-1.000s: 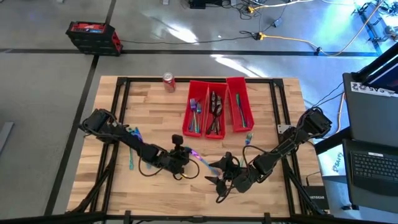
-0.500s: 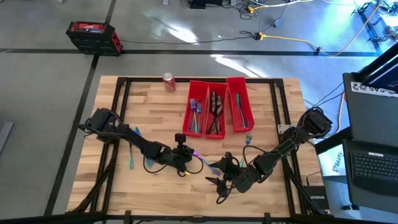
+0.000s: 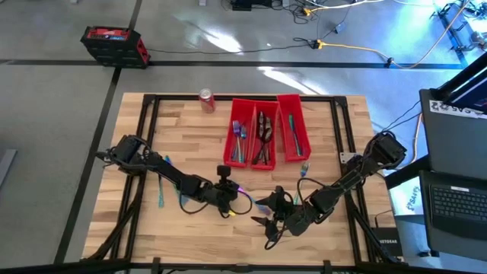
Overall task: Sort silverware
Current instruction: Put the purple table knife into the right red bin
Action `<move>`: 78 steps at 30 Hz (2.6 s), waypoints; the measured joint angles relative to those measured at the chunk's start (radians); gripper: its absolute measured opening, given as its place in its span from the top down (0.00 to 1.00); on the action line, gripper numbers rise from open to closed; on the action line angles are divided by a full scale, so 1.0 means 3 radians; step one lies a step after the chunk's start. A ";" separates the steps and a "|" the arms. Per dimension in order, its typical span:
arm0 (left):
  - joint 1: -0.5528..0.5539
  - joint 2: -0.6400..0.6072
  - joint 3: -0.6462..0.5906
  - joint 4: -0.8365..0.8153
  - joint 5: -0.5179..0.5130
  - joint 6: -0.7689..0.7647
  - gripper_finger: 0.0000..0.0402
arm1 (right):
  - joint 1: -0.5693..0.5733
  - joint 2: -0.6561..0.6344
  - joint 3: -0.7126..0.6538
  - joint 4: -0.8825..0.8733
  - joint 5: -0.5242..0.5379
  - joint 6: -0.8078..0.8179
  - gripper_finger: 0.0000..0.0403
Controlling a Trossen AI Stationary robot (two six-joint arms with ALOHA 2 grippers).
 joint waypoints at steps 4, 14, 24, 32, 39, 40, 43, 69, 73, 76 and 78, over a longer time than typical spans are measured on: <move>-0.0084 0.0000 0.0000 -0.0016 0.0082 -0.0050 1.00 | 0.0006 -0.0001 0.0000 -0.0019 0.0088 0.0071 0.33; -0.0279 0.0000 -0.0003 -0.0074 0.0146 -0.0431 1.00 | 0.0198 -0.0001 0.0000 -0.0369 0.0112 0.0530 0.33; -0.0309 0.0025 -0.0006 -0.0097 0.0239 -0.0477 1.00 | 0.0449 0.0038 0.0000 -0.0500 0.0243 0.0961 0.33; -0.0330 0.0036 -0.0006 -0.0094 0.0262 -0.0590 1.00 | 0.0525 0.0307 0.0000 -0.0509 0.0388 0.1122 0.33; -0.0417 0.0037 -0.0008 -0.0094 0.0322 -0.0718 1.00 | 0.0529 0.0573 0.0000 -0.0492 0.0359 0.1242 0.33; -0.0427 0.0037 -0.0008 -0.0094 0.0324 -0.0720 1.00 | 0.0529 0.0601 0.0000 -0.0490 0.0347 0.1241 0.33; -0.0471 0.0039 -0.0008 -0.0096 0.0323 -0.0724 1.00 | 0.0516 0.0665 0.0000 -0.0515 0.0345 0.1172 0.33; -0.0491 0.0039 -0.0010 -0.0098 0.0350 -0.0725 1.00 | -0.0051 0.0664 -0.0001 -0.0198 -0.0427 -0.0575 0.33; -0.0491 0.0039 -0.0010 -0.0098 0.0350 -0.0727 1.00 | -0.0050 0.0661 -0.0001 0.0001 -0.0173 -0.0720 0.33; -0.0491 0.0039 -0.0010 -0.0098 0.0348 -0.0727 1.00 | -0.0051 0.0660 -0.0001 0.0046 -0.0057 -0.0730 0.33; -0.0491 0.0039 -0.0010 -0.0098 0.0349 -0.0727 1.00 | -0.0050 0.0660 -0.0001 0.0044 -0.0016 -0.0729 0.33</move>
